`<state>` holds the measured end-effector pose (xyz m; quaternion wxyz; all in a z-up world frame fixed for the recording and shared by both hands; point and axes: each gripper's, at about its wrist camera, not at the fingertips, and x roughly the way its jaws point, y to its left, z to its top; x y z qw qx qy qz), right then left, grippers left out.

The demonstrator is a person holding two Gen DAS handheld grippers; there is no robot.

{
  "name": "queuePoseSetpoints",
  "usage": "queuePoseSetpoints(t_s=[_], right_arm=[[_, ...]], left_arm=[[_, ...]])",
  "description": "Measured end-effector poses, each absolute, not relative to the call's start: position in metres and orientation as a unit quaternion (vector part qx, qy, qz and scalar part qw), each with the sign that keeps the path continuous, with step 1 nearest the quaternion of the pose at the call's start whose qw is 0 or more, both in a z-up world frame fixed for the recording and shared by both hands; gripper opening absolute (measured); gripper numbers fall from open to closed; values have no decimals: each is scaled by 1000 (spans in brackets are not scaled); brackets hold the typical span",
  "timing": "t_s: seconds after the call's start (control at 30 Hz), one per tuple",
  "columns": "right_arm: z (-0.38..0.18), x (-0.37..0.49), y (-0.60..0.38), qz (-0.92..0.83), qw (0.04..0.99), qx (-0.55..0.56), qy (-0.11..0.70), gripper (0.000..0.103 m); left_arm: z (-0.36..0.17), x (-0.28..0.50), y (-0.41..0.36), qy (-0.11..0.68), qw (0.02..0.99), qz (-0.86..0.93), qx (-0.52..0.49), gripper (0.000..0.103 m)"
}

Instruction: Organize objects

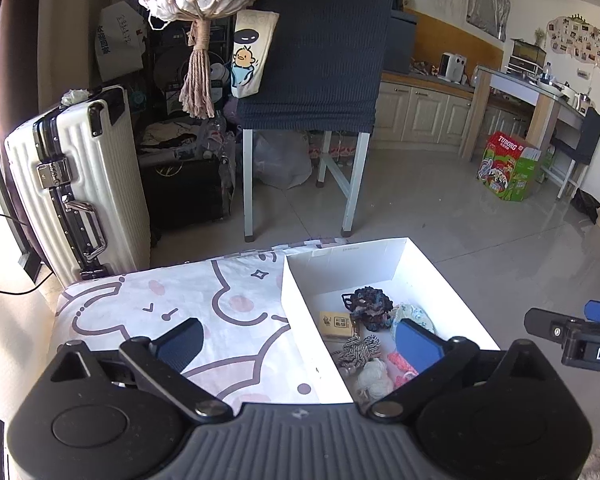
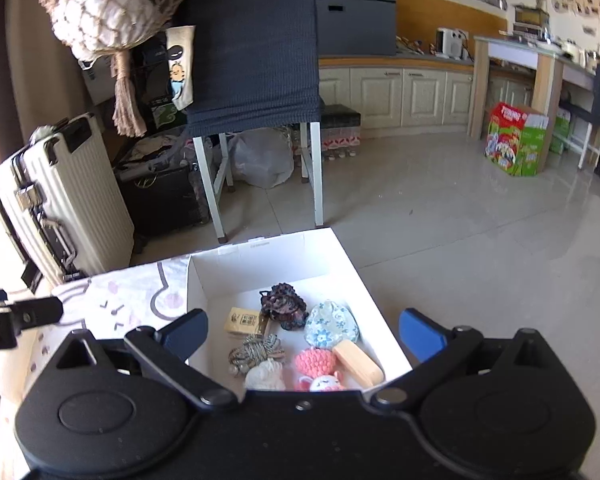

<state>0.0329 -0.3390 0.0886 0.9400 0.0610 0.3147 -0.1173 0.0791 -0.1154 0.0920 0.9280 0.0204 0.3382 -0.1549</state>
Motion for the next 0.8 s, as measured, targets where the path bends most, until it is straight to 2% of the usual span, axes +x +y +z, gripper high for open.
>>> queuePoseSetpoints(t_s=[0.43, 0.8], right_arm=[[71, -7, -320, -124, 941, 33, 312, 103], [57, -9, -317, -120, 940, 32, 319, 103]], left_arm=[[64, 52, -101, 342, 925, -159, 39, 103], [49, 50, -92, 348, 925, -151, 36, 103]])
